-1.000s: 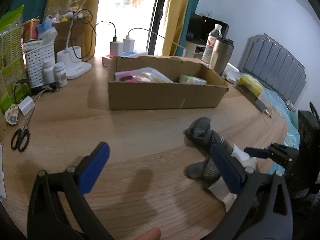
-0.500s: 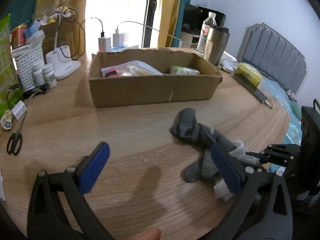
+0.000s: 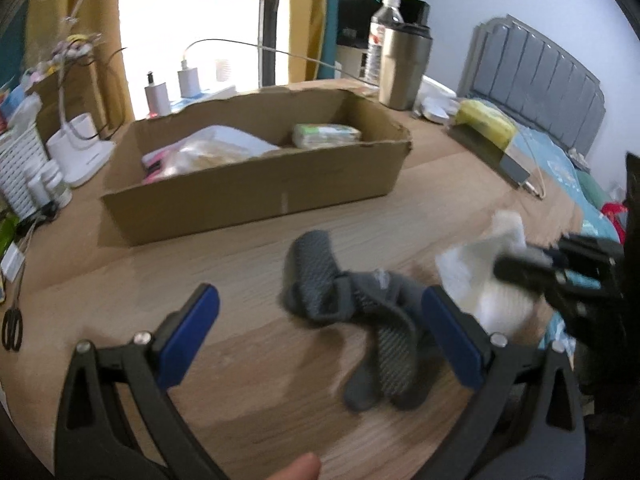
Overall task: Organize soft objects
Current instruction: 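Grasp the grey dotted sock with the left gripper while the right grasps the white cloth, then carry the sock and white cloth with both grippers over the box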
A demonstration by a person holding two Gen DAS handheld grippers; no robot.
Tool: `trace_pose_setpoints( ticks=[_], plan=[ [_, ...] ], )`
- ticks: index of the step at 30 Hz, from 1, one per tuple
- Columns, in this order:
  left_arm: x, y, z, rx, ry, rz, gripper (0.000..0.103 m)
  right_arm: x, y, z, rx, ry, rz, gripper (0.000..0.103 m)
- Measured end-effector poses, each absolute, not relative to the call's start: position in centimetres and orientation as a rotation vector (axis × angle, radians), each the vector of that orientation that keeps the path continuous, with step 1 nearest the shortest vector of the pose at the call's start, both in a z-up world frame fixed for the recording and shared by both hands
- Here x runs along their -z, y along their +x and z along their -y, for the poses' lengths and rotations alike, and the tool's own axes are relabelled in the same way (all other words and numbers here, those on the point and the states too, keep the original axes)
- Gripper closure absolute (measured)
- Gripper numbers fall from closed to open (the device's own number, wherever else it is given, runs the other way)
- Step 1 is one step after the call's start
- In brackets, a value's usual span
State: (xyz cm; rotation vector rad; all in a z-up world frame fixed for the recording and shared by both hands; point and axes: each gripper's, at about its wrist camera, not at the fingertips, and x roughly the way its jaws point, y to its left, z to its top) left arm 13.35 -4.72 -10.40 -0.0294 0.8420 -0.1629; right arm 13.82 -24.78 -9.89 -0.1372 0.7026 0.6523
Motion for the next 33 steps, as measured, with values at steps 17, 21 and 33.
trace_pose_setpoints(
  ticks=[17,21,33],
  plan=[
    [13.8,16.9,9.0,0.219,0.067,-1.007,0.001,10.6,18.5,28.1,-0.563,-0.089,-0.687,0.087],
    [13.8,16.7,9.2,0.228,0.072,-1.000,0.005,10.5,18.7,28.0,-0.568,-0.086,-0.685,0.087],
    [12.8,15.1,8.6,0.290,0.045,-0.947,0.069,9.4,18.8,26.8,-0.593,-0.096,-0.657,0.087]
  ],
)
